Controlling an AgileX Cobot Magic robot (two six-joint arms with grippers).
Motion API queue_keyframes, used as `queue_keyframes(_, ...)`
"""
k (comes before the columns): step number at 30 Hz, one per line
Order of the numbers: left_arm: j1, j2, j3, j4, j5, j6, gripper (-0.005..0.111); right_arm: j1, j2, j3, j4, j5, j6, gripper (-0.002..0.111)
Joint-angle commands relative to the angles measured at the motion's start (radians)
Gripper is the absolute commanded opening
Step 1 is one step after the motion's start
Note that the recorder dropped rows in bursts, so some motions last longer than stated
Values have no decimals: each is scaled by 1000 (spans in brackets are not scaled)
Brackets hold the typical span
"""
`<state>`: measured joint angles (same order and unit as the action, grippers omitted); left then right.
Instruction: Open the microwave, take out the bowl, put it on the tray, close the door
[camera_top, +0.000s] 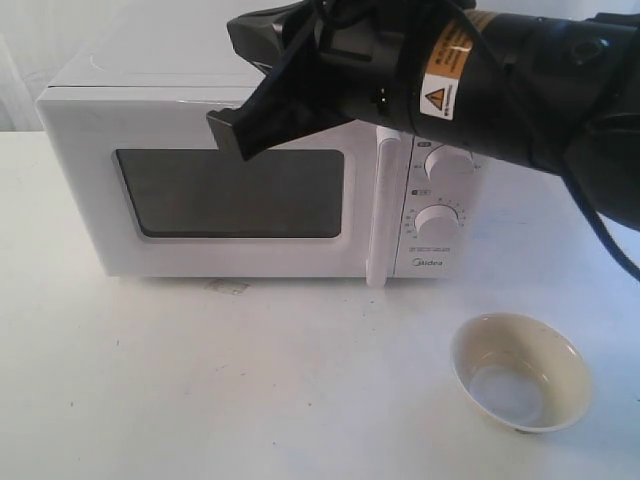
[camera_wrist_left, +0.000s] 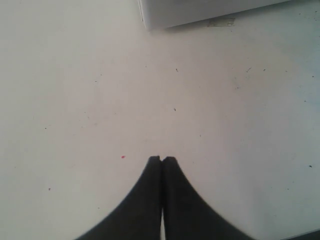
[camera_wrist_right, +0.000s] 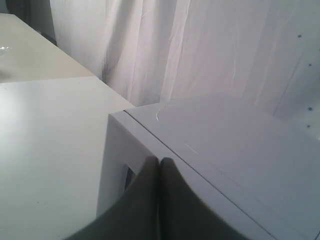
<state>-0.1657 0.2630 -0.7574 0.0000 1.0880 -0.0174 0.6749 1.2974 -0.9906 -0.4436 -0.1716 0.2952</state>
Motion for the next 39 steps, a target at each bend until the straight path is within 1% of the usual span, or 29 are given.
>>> queue_keyframes(1,-6,-6,4,-14,2,-7,0,2,1,4,3,-11,6,0)
queue_keyframes(12,-6,-6,4,-14,2,-4,0,2,1,4,3,-11,4,0)
queue_keyframes(17,-6,-6,4,30,-20,-4,0,2,1,4,3,-11,4,0)
queue_keyframes(23,-6,-6,4,38,-27,-4,0,2,1,4,3,-2,4,0)
queue_keyframes(30,-6,-6,4,38,-27,-4,0,2,-36,4,3,151,4,0)
queue_keyframes(39,-6,-6,4,38,-27,-4,0,2,-198,4,1,297,4,0)
